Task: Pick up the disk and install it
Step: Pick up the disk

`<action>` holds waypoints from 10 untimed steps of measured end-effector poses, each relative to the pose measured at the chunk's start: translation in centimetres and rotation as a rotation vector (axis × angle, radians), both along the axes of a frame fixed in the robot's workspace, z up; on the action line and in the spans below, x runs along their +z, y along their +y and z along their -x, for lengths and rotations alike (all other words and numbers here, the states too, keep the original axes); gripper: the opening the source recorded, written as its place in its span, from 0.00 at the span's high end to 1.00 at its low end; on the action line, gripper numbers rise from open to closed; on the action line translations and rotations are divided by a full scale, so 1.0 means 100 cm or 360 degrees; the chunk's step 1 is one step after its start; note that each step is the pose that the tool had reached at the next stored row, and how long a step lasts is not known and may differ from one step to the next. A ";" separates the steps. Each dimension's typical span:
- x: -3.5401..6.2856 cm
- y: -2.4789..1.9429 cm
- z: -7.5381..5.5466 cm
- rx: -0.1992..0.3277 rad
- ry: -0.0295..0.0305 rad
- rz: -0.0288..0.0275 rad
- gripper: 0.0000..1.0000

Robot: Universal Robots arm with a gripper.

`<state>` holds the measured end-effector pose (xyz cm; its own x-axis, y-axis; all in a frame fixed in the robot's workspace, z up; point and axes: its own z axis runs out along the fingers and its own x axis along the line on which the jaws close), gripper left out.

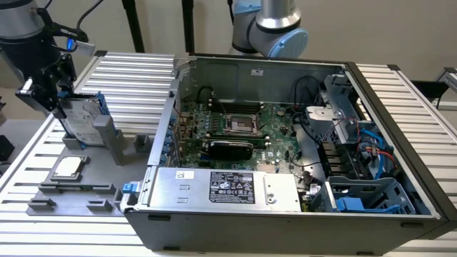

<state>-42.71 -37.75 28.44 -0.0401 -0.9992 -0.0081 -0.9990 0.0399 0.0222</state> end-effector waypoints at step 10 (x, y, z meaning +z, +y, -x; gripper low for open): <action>-0.0001 0.0000 0.000 0.0017 -0.00002 0.00099 0.58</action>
<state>-42.70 -37.75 28.43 -0.0297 -0.9996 -0.0019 -0.9993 0.0297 0.0218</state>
